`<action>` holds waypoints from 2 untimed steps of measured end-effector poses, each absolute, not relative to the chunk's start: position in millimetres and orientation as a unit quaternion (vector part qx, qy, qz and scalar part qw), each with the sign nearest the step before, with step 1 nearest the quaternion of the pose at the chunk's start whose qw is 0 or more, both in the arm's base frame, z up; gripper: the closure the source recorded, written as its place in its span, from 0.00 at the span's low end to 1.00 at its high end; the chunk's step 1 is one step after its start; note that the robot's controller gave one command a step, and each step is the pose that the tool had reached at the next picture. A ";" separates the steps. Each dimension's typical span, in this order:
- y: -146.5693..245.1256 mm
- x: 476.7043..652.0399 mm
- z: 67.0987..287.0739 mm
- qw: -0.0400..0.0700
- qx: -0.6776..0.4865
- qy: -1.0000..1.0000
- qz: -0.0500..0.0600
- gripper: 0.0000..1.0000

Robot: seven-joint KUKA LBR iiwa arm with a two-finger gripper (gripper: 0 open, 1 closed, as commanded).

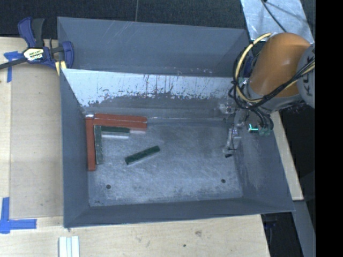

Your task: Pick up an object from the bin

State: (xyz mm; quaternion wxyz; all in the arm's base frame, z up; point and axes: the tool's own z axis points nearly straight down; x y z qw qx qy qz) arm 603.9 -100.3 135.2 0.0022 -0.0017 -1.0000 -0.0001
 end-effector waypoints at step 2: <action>-0.6 564.2 139.1 0.000 0.127 -0.992 -0.001 0.00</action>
Offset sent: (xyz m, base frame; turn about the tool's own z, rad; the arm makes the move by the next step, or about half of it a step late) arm -0.0339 0.0446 0.0336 -0.1163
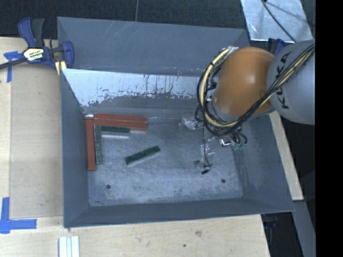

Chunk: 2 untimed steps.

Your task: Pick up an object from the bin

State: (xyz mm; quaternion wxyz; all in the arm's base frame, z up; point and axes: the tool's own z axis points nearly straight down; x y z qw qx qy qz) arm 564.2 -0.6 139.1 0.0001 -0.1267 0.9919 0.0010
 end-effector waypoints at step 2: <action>111.0 593.1 71.1 0.004 -0.198 0.980 0.000 0.00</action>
Offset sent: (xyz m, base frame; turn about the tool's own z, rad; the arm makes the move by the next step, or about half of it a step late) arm 0.0114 0.0909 -0.0314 0.0408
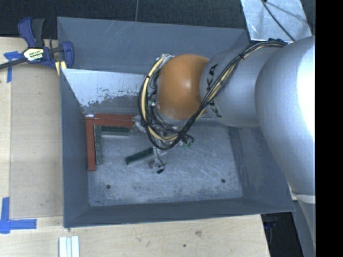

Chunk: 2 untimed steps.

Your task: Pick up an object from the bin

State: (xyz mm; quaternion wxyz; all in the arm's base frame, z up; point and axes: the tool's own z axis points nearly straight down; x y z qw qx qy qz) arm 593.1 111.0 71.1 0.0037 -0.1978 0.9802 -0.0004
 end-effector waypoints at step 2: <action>102.1 594.2 246.2 0.006 -0.283 0.959 0.000 1.00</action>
Offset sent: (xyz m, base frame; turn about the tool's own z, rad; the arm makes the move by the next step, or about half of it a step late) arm 0.0000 0.0000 0.0000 0.0000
